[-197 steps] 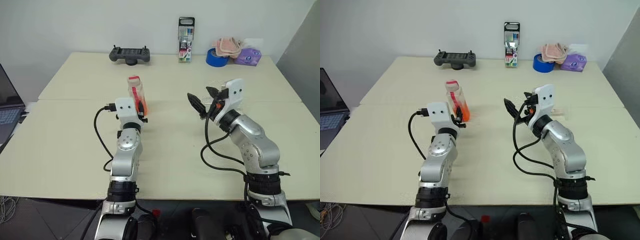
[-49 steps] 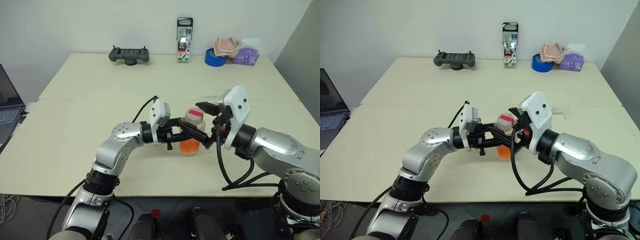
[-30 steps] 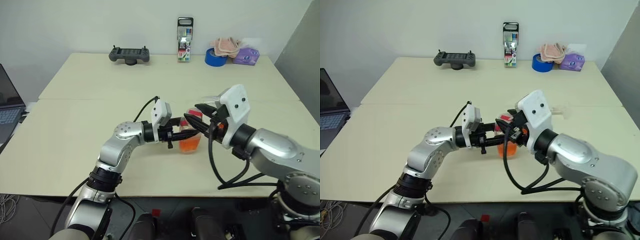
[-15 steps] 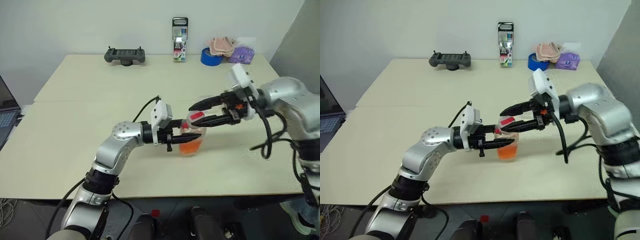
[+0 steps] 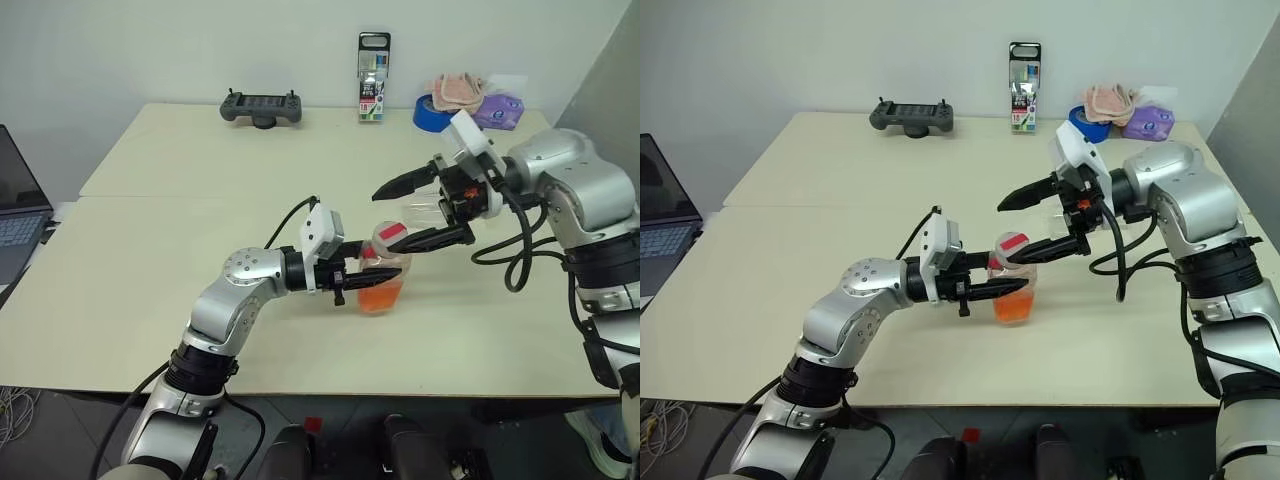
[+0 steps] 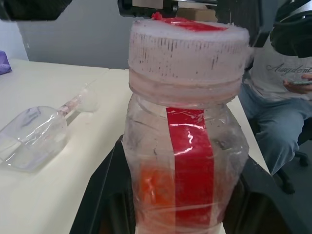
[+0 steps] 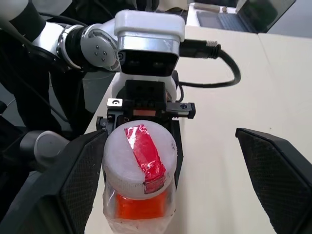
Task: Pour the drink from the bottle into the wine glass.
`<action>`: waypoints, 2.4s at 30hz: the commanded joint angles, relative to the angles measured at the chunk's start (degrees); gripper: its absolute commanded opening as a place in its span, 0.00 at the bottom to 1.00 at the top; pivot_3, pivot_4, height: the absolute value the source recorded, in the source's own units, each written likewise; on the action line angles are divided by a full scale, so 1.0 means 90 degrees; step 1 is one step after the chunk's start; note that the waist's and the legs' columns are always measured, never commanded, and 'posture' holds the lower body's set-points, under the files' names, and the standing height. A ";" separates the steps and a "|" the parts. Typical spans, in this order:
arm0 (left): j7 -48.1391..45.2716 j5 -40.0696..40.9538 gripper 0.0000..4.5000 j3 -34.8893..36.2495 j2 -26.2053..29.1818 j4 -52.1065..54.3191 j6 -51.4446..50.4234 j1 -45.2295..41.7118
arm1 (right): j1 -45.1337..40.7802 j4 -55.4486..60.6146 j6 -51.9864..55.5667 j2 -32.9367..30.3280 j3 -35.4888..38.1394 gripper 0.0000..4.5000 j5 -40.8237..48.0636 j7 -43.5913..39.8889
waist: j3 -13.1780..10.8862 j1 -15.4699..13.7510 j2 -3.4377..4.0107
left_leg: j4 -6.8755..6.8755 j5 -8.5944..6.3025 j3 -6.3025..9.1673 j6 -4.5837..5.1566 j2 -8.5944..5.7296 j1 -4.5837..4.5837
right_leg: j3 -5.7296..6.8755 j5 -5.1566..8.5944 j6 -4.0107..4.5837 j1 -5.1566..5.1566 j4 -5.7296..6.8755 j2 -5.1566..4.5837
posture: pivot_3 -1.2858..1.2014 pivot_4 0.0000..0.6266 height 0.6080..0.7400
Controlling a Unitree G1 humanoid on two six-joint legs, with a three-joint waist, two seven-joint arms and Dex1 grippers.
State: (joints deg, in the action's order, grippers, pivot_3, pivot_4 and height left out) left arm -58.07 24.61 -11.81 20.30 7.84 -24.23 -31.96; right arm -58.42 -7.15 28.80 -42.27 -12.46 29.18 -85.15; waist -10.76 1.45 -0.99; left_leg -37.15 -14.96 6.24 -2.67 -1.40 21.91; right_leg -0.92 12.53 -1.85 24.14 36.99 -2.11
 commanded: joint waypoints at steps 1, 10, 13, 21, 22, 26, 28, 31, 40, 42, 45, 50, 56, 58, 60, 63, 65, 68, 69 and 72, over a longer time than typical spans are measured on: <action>-0.0139 -0.0025 0.38 0.0055 -0.0022 -0.0120 0.0298 -0.0329 | 0.0543 0.1329 0.0753 -0.0360 0.1009 1.00 0.0611 0.0719 | 0.0000 -0.0027 0.0000 | 0.0000 0.0000 -0.0001 0.0000 0.0000 0.0000 | -0.0001 0.0000 0.0000 0.0000 0.0000 0.0000 | 0.52 0.24 1.00; -0.0367 -0.0276 0.38 0.0055 -0.0073 -0.0894 0.0765 -0.0677 | 0.1951 0.4225 0.2893 -0.0098 0.2421 1.00 0.1397 0.4124 | 0.0000 0.0016 0.0000 | -0.0004 0.0002 -0.0009 0.0000 0.0005 -0.0006 | -0.0006 0.0004 -0.0006 -0.0001 0.0010 0.0006 | 0.52 0.24 1.00; -0.0415 -0.0300 0.38 0.0054 -0.0155 -0.1097 0.0854 -0.0798 | 0.2280 0.5179 0.3380 0.0185 0.2638 1.00 0.1754 0.5099 | 0.0000 0.0013 0.0000 | -0.0007 0.0005 -0.0005 -0.0002 0.0005 -0.0006 | -0.0005 0.0011 -0.0019 -0.0004 0.0012 0.0008 | 0.52 0.24 1.00; -0.0534 -0.0389 0.38 0.0080 -0.0362 -0.1643 0.1227 -0.1085 | 0.2510 0.6505 0.4776 0.1653 0.2410 1.00 0.1487 0.8225 | 0.0001 0.0019 0.0000 | -0.0006 0.0006 -0.0003 -0.0001 0.0005 -0.0005 | -0.0008 0.0017 -0.0031 -0.0001 0.0016 0.0008 | 0.52 0.24 1.00; -0.0528 -0.0384 0.38 0.0083 -0.0391 -0.1668 0.1247 -0.1099 | 0.2518 0.6556 0.4881 0.1779 0.2342 1.00 0.1437 0.8422 | 0.0001 0.0018 0.0000 | -0.0006 0.0006 -0.0002 -0.0001 0.0005 -0.0005 | -0.0007 0.0017 -0.0030 -0.0001 0.0017 0.0009 | 0.52 0.24 1.00; -0.0539 -0.0378 0.38 0.0061 -0.0440 -0.1670 0.1251 -0.1093 | 0.2524 0.6655 0.5233 0.2211 0.2250 1.00 0.1290 0.9061 | 0.0001 0.0019 0.0000 | -0.0006 0.0006 -0.0003 -0.0001 0.0003 -0.0004 | -0.0007 0.0001 -0.0003 -0.0002 0.0013 0.0009 | 0.52 0.24 1.00; -0.0568 -0.0385 0.38 0.0058 -0.0439 -0.1671 0.1250 -0.1074 | 0.2495 0.6693 0.5435 0.2354 0.2197 1.00 0.1227 0.9271 | 0.0001 0.0022 0.0000 | -0.0005 0.0006 -0.0002 -0.0001 0.0003 -0.0003 | -0.0006 0.0001 -0.0004 -0.0001 0.0013 0.0009 | 0.52 0.24 1.00; -0.0594 -0.0389 0.38 0.0084 -0.0411 -0.1671 0.1251 -0.1049 | 0.2421 0.6810 0.5761 0.2633 0.2139 1.00 0.1243 0.9507 | 0.0001 0.0025 0.0000 | -0.0003 0.0006 -0.0001 0.0000 0.0004 -0.0004 | -0.0006 0.0001 -0.0004 -0.0001 0.0013 0.0010 | 0.52 0.24 1.00; -0.0567 -0.0524 0.38 0.0226 -0.0247 -0.1940 0.1374 -0.1109 | 0.2093 0.7010 0.6327 0.3385 0.1757 0.80 0.0575 1.0309 | 0.0003 0.0043 0.0003 | -0.0002 0.0008 0.0002 0.0003 0.0009 -0.0007 | -0.0005 0.0004 -0.0007 -0.0001 0.0017 0.0017 | 0.52 0.24 1.00; -0.0574 -0.0533 0.38 0.0237 -0.0235 -0.1965 0.1394 -0.1114 | 0.2055 0.7031 0.6389 0.3369 0.1672 0.63 0.0490 1.0297 | 0.0002 0.0044 0.0003 | -0.0002 0.0007 0.0001 0.0003 0.0007 -0.0006 | -0.0006 0.0003 -0.0006 -0.0001 0.0013 0.0016 | 0.52 0.24 1.00; -0.0593 -0.0571 0.38 0.0230 -0.0222 -0.1997 0.1439 -0.1100 | 0.2123 0.7088 0.6527 0.3312 0.1533 0.39 0.0454 1.0193 | 0.0003 0.0045 0.0003 | 0.0000 0.0007 0.0002 0.0003 0.0007 -0.0006 | -0.0005 0.0002 -0.0004 -0.0001 0.0012 0.0016 | 0.52 0.24 1.00; -0.0597 -0.0606 0.38 0.0232 -0.0225 -0.2025 0.1461 -0.1123 | 0.2119 0.7044 0.6614 0.3262 0.1539 0.00 0.0401 1.0025 | 0.0003 0.0045 0.0003 | 0.0002 0.0007 0.0003 0.0003 0.0008 -0.0006 | -0.0005 0.0002 -0.0005 0.0000 0.0013 0.0016 | 0.52 0.24 1.00; -0.0576 -0.0619 0.38 0.0281 -0.0202 -0.1963 0.1426 -0.1084 | 0.2001 0.6983 0.6144 0.3461 0.1822 0.00 0.0259 0.9848 | 0.0003 0.0045 0.0003 | 0.0002 0.0007 0.0003 0.0003 0.0008 -0.0006 | -0.0004 0.0004 -0.0008 0.0000 0.0013 0.0016 | 0.52 0.24 1.00; -0.0548 -0.0620 0.38 0.0321 -0.0200 -0.1983 0.1431 -0.1082 | 0.1902 0.7036 0.6123 0.3615 0.1980 0.08 0.0340 0.9733 | 0.0003 0.0045 0.0003 | 0.0003 0.0007 0.0002 0.0003 0.0009 -0.0007 | -0.0004 0.0004 -0.0008 0.0001 0.0013 0.0017 | 0.52 0.24 1.00; -0.0493 -0.0624 0.38 0.0371 -0.0228 -0.2029 0.1456 -0.1099 | 0.1900 0.7100 0.6223 0.3706 0.2005 0.20 0.0344 0.9711 | 0.0003 0.0045 0.0003 | 0.0004 0.0007 0.0003 0.0003 0.0009 -0.0007 | -0.0003 0.0004 -0.0008 0.0001 0.0014 0.0017 | 0.52 0.24 1.00; -0.0425 -0.0578 0.38 0.0433 -0.0316 -0.2118 0.1447 -0.1175 | 0.1979 0.7159 0.6402 0.3865 0.2005 0.45 0.0334 0.9709 | 0.0003 0.0045 0.0003 | 0.0004 0.0007 0.0003 0.0003 0.0009 -0.0007 | -0.0004 0.0003 -0.0007 0.0001 0.0013 0.0017 | 0.52 0.24 1.00; -0.0427 -0.0566 0.38 0.0444 -0.0378 -0.2145 0.1427 -0.1220 | 0.2093 0.7226 0.6670 0.3845 0.1843 0.59 0.0340 0.9683 | 0.0003 0.0045 0.0003 | 0.0005 0.0007 0.0005 0.0003 0.0009 -0.0006 | -0.0002 0.0002 -0.0005 0.0001 0.0013 0.0017 | 0.52 0.24 1.00; -0.0440 -0.0563 0.38 0.0448 -0.0407 -0.2145 0.1415 -0.1225 | 0.2113 0.7276 0.6863 0.3839 0.1747 0.75 0.0215 0.9752 | 0.0003 0.0046 0.0003 | 0.0006 0.0007 0.0003 0.0003 0.0008 -0.0006 | -0.0005 0.0001 -0.0003 0.0002 0.0012 0.0016 | 0.52 0.24 1.00; -0.0444 -0.0560 0.38 0.0452 -0.0410 -0.2142 0.1410 -0.1222 | 0.2104 0.7284 0.6914 0.3849 0.1744 0.75 0.0196 0.9738 | 0.0003 0.0045 0.0003 | 0.0006 0.0007 0.0002 0.0003 0.0008 -0.0006 | -0.0005 0.0001 -0.0003 0.0002 0.0013 0.0016 | 0.52 0.24 1.00; -0.0476 -0.0475 0.38 0.0471 -0.0459 -0.2097 0.1308 -0.1186 | 0.2140 0.7272 0.6985 0.3921 0.1676 0.75 -0.0009 0.9873 | 0.0003 0.0046 0.0003 | 0.0006 0.0007 0.0004 0.0003 0.0008 -0.0007 | -0.0003 0.0003 -0.0007 0.0002 0.0013 0.0016 | 0.52 0.24 1.00</action>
State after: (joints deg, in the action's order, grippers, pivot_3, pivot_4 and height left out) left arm -62.05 18.17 -9.17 16.65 -12.41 -12.50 -41.19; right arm -38.84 52.87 91.59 -7.59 2.90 30.06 3.02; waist -10.73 1.86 -0.97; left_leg -37.09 -14.90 6.27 -2.64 -1.32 21.85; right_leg -0.94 12.56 -1.92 24.16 37.11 -1.96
